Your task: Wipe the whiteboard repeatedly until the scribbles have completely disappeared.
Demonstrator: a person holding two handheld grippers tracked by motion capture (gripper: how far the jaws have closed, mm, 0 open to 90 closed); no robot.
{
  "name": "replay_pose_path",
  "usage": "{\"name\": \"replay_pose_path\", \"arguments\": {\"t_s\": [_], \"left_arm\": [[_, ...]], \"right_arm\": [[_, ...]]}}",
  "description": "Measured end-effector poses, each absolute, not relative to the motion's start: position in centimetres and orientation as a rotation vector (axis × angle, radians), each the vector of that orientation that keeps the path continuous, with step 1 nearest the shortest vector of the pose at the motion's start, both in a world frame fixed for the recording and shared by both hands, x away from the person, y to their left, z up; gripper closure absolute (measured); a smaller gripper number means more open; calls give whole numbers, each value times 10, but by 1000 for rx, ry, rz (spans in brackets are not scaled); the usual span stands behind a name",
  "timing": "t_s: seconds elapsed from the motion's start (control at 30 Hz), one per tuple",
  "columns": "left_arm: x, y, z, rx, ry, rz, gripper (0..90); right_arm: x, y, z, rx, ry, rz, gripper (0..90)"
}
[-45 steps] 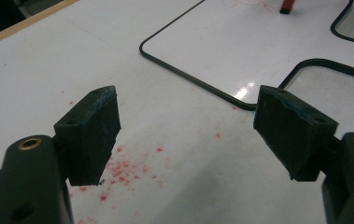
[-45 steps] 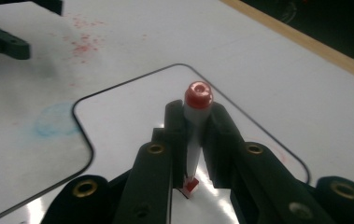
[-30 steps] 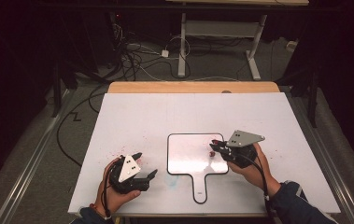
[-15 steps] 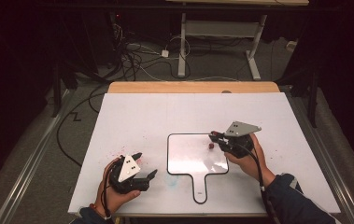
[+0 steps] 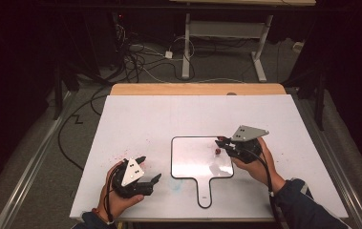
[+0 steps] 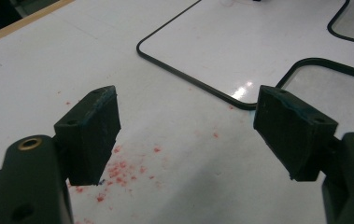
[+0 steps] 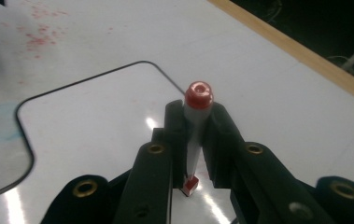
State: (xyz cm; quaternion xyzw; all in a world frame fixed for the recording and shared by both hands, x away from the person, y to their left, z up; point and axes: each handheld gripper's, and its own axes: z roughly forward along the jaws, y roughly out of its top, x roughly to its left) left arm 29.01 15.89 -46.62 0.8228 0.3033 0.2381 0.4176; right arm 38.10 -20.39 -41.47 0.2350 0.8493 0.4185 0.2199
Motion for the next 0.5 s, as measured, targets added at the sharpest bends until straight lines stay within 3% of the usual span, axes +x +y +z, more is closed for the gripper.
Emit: {"name": "replay_pose_path", "arguments": {"t_s": [0.2, 0.5], "left_arm": [[289, 158, -466, 2068, 756, 600, 218], [290, 158, -467, 2069, 755, 596, 218]], "right_arm": [[368, -198, -414, 561, 2405, 1168, 810], [401, -205, -416, 638, 2297, 1095, 810]]}}
